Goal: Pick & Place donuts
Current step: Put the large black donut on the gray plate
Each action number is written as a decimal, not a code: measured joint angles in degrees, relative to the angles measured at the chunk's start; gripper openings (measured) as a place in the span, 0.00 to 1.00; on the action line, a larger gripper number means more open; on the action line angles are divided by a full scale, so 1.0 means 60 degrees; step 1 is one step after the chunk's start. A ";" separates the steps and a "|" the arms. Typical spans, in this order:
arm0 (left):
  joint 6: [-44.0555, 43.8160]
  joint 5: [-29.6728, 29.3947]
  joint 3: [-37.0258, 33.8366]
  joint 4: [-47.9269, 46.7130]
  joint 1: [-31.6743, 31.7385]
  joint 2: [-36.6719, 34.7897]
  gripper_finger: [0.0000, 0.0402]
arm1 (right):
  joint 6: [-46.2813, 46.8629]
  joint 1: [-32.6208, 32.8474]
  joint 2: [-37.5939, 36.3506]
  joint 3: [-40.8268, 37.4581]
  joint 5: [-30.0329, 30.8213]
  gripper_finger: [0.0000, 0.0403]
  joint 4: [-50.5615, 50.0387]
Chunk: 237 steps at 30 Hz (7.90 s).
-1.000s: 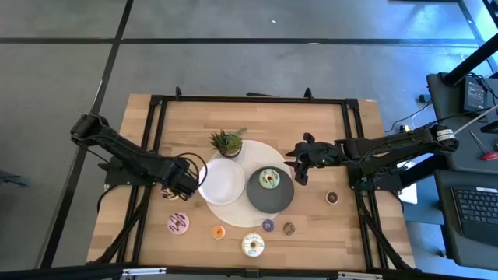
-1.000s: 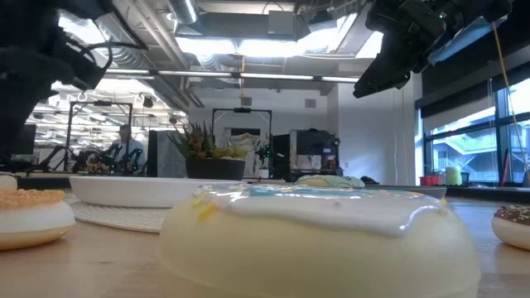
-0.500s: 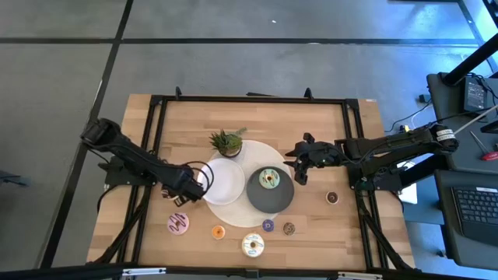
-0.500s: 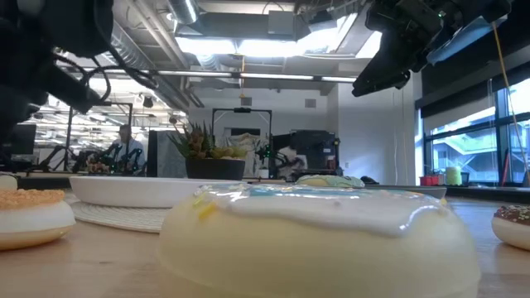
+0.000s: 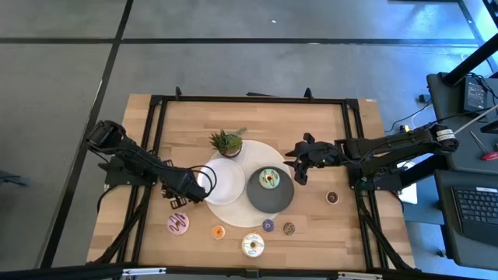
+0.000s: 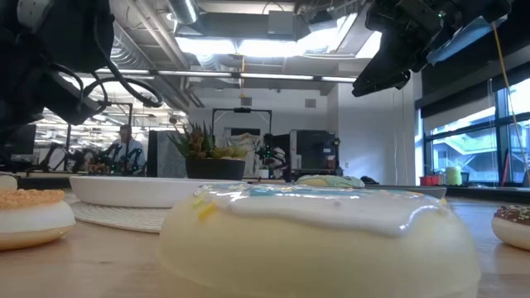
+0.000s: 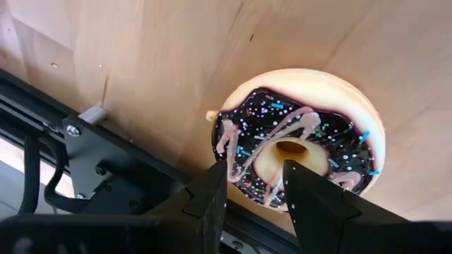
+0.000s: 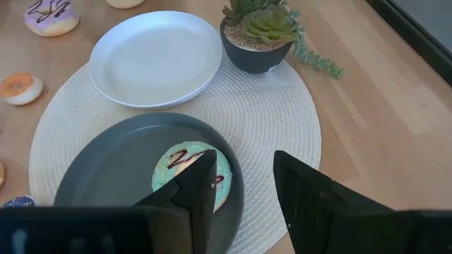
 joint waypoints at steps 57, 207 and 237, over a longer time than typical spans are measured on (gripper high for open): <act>0.1077 -0.0542 -0.0973 0.1294 0.0000 -0.0011 0.27 | -0.0061 -0.0004 0.0000 0.0000 -0.0004 0.36 -0.0222; 0.4855 -1.2535 0.1395 1.4973 -0.0477 0.1847 0.34 | -0.1814 0.1488 0.3603 -0.0001 0.1821 0.06 0.7566; 0.5484 -1.2964 0.1395 1.4885 -0.2233 0.1206 0.43 | 0.2738 0.1559 0.2804 -0.1284 -0.4175 0.06 0.4710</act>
